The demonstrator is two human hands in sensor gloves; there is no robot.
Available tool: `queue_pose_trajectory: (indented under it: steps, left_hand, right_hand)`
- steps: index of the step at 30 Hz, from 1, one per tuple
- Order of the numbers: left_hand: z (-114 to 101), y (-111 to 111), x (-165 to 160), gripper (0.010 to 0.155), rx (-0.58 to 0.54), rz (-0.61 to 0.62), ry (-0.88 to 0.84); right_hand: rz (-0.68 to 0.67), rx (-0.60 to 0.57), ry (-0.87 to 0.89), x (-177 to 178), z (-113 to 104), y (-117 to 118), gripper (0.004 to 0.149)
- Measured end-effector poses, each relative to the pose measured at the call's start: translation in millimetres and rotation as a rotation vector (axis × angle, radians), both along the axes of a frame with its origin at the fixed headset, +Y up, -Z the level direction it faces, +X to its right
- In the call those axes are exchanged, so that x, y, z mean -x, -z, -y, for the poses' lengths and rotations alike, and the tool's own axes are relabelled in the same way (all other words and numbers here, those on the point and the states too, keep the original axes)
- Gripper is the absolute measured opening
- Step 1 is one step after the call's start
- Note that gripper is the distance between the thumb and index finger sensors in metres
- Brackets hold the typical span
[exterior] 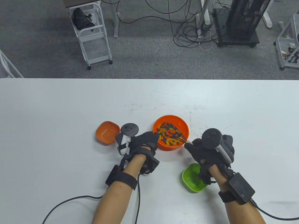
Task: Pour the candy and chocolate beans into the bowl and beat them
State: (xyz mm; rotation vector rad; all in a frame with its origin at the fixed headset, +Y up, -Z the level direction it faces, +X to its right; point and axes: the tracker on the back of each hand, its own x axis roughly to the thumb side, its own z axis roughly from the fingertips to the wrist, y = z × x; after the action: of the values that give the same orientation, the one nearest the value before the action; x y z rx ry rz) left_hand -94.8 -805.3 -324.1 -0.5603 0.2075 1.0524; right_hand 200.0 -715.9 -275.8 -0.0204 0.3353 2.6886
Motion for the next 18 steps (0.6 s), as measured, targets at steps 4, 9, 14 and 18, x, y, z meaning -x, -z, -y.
queue_pose_trajectory:
  steps: [4, 9, 14, 18]
  left_hand:
    - [-0.1, -0.2, -0.1, 0.047, 0.001, -0.002, 0.0]
    - [0.0, -0.6, -0.1, 0.047, 0.002, -0.005, -0.005]
    - [0.0, -0.6, -0.1, 0.047, 0.001, -0.004, -0.003]
    - [0.2, -0.4, 0.3, 0.047, -0.006, -0.001, -0.003]
  right_hand:
    - [-0.048, 0.017, -0.057, 5.8, -10.6, -5.8, 0.066]
    - [-0.053, -0.054, -0.208, 7.2, -23.3, -12.2, 0.059]
    - [0.007, -0.131, -0.239, 5.4, -27.9, -13.0, 0.057]
    - [0.019, -0.173, -0.208, 9.1, -13.1, -7.8, 0.058]
